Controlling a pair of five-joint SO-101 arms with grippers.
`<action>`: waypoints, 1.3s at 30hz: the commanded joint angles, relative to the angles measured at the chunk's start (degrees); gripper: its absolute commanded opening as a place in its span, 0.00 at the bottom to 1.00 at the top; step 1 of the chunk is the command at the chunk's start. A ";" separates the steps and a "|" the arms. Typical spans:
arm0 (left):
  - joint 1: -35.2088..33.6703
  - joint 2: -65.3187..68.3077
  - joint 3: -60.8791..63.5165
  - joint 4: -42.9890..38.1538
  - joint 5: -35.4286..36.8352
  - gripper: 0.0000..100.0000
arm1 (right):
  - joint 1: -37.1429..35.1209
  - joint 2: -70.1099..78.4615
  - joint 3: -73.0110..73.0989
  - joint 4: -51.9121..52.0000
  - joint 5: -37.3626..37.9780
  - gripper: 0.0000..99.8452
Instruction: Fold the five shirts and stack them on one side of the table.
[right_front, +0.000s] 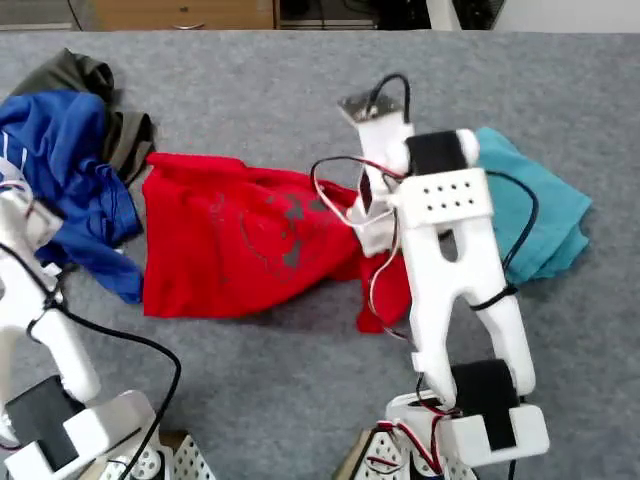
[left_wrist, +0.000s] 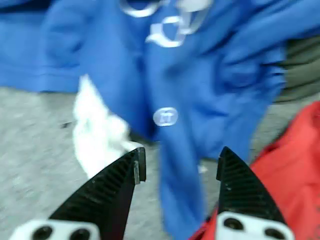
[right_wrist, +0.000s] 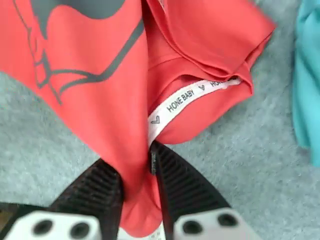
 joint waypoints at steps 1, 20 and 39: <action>5.63 0.31 -1.41 -4.75 2.20 0.24 | 1.19 -3.21 2.95 1.05 0.44 0.00; 0.18 45.76 -36.75 -9.05 5.45 0.11 | 1.10 -2.77 4.97 0.53 -1.14 0.00; -11.52 75.74 -98.46 13.10 5.10 0.08 | -3.03 -3.21 4.97 1.05 -1.14 0.00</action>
